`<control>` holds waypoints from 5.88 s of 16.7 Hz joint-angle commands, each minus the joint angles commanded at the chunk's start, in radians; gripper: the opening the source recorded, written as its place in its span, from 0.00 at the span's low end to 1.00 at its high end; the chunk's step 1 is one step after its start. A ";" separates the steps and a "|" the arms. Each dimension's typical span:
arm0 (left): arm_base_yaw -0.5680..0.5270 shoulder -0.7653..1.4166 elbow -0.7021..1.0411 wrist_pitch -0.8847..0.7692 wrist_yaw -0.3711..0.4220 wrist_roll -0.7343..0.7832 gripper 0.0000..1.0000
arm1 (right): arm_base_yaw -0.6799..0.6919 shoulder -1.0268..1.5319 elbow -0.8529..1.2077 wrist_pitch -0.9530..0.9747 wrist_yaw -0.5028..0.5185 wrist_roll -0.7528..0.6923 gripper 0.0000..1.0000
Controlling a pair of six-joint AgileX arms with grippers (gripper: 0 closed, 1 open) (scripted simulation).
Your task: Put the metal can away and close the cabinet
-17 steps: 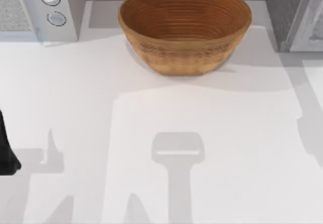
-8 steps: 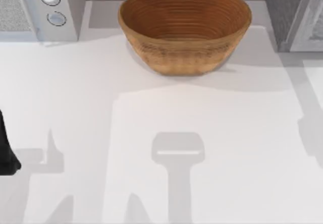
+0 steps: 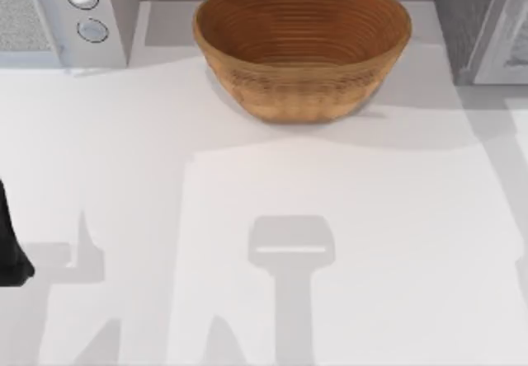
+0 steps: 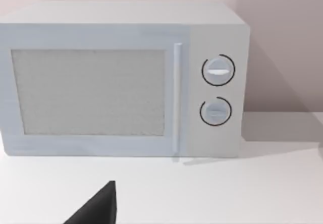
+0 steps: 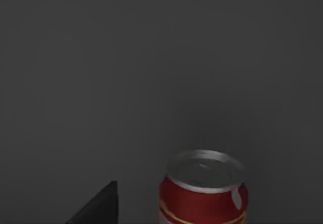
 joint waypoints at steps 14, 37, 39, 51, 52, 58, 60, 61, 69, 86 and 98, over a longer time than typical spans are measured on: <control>0.000 0.000 0.000 0.000 0.000 0.000 1.00 | -0.056 -1.235 -1.696 0.402 -0.069 -0.009 1.00; 0.000 0.000 0.000 0.000 0.000 0.000 1.00 | -0.330 -1.235 -2.084 0.802 -0.313 0.020 1.00; 0.000 0.000 0.000 0.000 0.000 0.000 1.00 | -0.437 -1.069 -2.051 0.924 -0.418 0.022 1.00; 0.000 0.000 0.000 0.000 0.000 0.000 1.00 | -1.019 -0.174 -1.857 1.592 -0.995 0.036 1.00; 0.000 0.000 0.000 0.000 0.000 0.000 1.00 | -1.046 -0.133 -1.846 1.625 -1.023 0.036 1.00; 0.000 0.000 0.000 0.000 0.000 0.000 1.00 | -1.100 -0.054 -1.826 1.690 -1.076 0.037 1.00; 0.000 0.000 0.000 0.000 0.000 0.000 1.00 | -1.096 -0.057 -1.830 1.687 -1.074 0.037 1.00; 0.000 0.000 0.000 0.000 0.000 0.000 1.00 | -1.096 -0.057 -1.829 1.686 -1.074 0.037 1.00; 0.000 0.000 0.000 0.000 0.000 0.000 1.00 | -1.126 -0.081 -1.479 1.327 -1.099 0.038 1.00; 0.000 0.000 0.000 0.000 0.000 0.000 1.00 | -1.116 -0.266 -0.451 0.099 -1.097 0.037 1.00; 0.000 0.000 0.000 0.000 0.000 0.000 1.00 | -0.857 -0.271 -0.456 0.091 -0.833 0.053 1.00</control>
